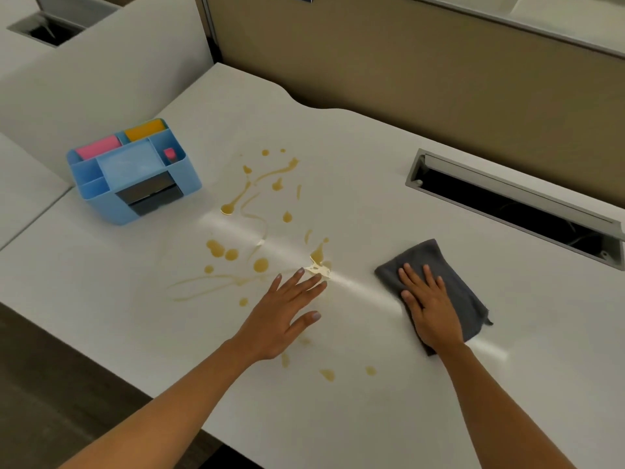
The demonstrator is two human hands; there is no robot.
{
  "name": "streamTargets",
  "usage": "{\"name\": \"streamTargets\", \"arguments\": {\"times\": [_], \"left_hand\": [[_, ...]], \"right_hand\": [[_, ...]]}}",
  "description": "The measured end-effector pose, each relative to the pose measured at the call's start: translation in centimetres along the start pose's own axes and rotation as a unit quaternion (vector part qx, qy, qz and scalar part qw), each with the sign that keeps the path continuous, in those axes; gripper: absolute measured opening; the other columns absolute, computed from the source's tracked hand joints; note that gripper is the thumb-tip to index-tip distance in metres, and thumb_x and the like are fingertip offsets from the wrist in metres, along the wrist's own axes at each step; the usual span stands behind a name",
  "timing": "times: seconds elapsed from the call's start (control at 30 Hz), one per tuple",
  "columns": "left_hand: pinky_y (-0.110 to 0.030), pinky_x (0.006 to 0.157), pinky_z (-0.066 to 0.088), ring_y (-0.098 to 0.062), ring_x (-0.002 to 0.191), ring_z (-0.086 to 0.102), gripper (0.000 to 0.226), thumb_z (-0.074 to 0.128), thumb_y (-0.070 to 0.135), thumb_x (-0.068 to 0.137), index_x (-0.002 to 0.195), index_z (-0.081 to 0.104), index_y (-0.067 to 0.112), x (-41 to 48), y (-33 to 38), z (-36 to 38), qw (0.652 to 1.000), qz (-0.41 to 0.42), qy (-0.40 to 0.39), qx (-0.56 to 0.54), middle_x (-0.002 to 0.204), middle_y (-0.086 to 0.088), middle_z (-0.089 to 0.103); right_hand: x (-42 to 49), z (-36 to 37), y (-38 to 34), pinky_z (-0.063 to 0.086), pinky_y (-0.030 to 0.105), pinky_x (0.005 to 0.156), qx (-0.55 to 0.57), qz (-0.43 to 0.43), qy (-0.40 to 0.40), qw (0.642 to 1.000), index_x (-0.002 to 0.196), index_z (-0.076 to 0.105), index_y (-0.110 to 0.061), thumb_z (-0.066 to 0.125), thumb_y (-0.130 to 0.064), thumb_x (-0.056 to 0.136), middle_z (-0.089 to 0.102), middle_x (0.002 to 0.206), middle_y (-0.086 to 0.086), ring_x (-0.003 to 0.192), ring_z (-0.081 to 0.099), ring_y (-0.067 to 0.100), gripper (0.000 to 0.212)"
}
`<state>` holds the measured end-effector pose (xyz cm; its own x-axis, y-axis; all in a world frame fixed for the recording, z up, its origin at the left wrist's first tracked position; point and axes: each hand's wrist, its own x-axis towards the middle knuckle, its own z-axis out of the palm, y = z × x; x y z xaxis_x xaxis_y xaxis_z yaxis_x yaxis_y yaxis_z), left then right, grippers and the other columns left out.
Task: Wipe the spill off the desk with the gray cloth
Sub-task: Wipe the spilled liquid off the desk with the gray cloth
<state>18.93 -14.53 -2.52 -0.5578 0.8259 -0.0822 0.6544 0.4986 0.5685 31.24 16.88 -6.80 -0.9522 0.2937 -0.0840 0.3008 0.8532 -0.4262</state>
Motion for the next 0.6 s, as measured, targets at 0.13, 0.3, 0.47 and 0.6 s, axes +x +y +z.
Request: {"name": "streamTargets", "arguments": {"times": [0.13,0.3,0.47,0.6], "left_hand": [[-0.029,0.118,-0.01,-0.001,0.146,-0.01,0.057,0.019,0.058,0.098,0.151,0.012,0.039,0.3,1.5,1.1,1.0,0.004,-0.017,0.008,0.159,0.021,0.008],[-0.028,0.118,-0.01,0.0,0.146,-0.009,0.056,0.022,0.056,0.099,0.151,0.013,0.038,1.3,2.4,1.6,1.0,0.002,-0.012,0.004,0.159,0.021,0.009],[-0.03,0.119,-0.008,0.0,0.147,-0.009,0.055,0.022,0.056,0.1,0.151,0.011,0.04,1.0,1.3,1.2,1.0,-0.001,-0.007,0.008,0.159,0.022,0.007],[-0.035,0.12,-0.006,-0.001,0.147,-0.009,0.055,0.022,0.057,0.099,0.151,0.012,0.039,0.8,-0.9,0.3,1.0,-0.008,-0.007,0.003,0.16,0.021,0.008]], "right_hand": [[-0.4,1.5,-2.7,-0.009,0.03,0.119,0.01,-0.011,-0.015,1.0,0.148,0.021,-0.036,0.026,-0.042,0.102,0.021,0.156,-0.017,0.147,-0.007,0.006,0.047],[-4.3,2.9,-3.8,-0.012,0.025,0.117,0.026,-0.136,-0.097,0.986,0.149,0.019,-0.04,0.024,-0.045,0.103,0.013,0.156,-0.026,0.147,-0.005,0.006,0.046],[-7.0,1.2,-0.7,-0.006,0.027,0.118,0.017,-0.173,-0.153,0.973,0.148,0.018,-0.045,0.021,-0.051,0.102,0.013,0.155,-0.031,0.147,0.003,0.006,0.047],[-3.9,-0.7,1.2,-0.003,0.027,0.119,0.047,-0.12,-0.116,0.985,0.145,0.026,-0.049,0.025,-0.053,0.1,0.021,0.153,-0.03,0.147,0.007,0.005,0.045]]}}
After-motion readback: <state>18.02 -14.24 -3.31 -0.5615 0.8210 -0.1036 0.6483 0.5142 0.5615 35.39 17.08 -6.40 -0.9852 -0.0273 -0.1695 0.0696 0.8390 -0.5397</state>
